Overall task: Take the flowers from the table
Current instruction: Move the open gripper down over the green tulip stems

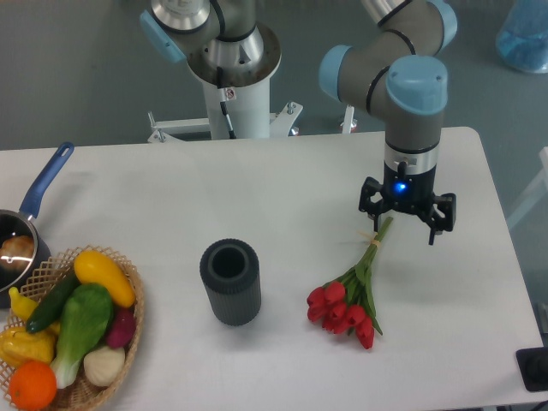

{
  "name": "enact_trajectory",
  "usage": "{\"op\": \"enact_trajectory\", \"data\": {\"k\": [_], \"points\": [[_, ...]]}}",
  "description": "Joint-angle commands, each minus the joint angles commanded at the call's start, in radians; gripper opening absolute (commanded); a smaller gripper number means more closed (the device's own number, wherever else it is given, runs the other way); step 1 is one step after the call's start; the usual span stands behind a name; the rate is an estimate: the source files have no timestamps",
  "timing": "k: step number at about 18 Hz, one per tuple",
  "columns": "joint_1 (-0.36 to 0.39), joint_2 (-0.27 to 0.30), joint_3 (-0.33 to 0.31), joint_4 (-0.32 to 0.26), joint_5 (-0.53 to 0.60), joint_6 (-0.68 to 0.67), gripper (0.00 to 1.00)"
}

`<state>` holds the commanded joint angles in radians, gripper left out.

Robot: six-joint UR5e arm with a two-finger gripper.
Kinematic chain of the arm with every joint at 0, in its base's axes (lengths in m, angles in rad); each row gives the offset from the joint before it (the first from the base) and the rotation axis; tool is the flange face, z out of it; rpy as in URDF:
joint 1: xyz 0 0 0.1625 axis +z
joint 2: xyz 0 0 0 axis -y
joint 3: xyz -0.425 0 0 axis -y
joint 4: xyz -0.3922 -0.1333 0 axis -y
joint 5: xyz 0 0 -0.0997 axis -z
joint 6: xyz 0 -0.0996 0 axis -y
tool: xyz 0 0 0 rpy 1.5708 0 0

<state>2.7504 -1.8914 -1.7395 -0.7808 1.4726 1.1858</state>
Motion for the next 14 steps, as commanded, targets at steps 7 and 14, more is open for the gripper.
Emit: {"op": "enact_trajectory", "data": {"k": [7,14], "points": [[-0.012,-0.024,-0.015,0.002,-0.002,0.002,1.00],[-0.025,-0.087,-0.041,0.000,0.003,0.002,1.00]]}}
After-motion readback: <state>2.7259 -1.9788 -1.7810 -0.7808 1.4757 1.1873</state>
